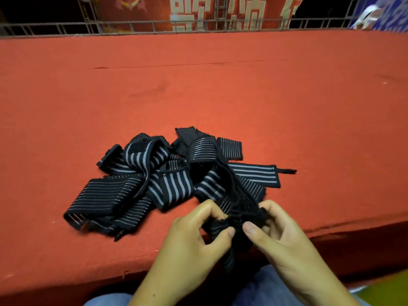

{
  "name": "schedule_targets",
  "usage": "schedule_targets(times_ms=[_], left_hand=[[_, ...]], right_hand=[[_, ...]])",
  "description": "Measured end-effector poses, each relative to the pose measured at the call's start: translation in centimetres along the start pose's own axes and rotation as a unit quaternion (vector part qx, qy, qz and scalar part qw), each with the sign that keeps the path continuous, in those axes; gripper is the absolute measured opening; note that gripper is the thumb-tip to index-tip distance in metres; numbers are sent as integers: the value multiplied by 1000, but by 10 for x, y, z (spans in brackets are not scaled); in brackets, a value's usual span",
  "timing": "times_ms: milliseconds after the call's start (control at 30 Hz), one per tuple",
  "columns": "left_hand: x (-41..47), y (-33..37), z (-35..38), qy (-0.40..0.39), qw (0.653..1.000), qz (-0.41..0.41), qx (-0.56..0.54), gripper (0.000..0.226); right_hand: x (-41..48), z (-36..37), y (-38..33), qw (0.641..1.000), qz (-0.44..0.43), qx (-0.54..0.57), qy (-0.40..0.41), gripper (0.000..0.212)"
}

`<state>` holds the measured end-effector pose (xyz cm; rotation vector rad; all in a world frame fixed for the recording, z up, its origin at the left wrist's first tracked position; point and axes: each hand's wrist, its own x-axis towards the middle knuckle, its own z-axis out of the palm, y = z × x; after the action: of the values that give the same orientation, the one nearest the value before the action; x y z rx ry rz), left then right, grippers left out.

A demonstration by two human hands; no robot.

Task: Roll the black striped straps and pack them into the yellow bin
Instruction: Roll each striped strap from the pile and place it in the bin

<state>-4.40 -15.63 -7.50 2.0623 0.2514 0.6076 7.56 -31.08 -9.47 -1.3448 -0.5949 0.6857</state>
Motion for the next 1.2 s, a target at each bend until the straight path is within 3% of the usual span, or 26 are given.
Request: schedule_targets(times_ms=[133,367,500,733,900,1067,1200], left_hand=[[-3,3,-1,-25,1000,3,-4,24],[-1,4,-3,-28,1000,-2,-14,29],[0,-4,-3,0,1000,3,9,33],[-5,-7,2,22,999,-28,0,32],[-7,-8,7,18,999,-32,6,33],[-5,-12,6,10,1000,-25,12,22],[-3,-12,6,9,999,-9,45,36]], right_hand=[[2,-2,1,1000,3,27,11,65],[4,-1,-2,997,-33,6,70,22],[2,-4,2,995,-52,-34,84,13],[3,-4,14,992,-29,-8,119,23],[7,-1,23,990,-18,7,140,4],[13,1,29,988,-6,-35,151,4],[14,5,23,990,-23,-59,124,13]])
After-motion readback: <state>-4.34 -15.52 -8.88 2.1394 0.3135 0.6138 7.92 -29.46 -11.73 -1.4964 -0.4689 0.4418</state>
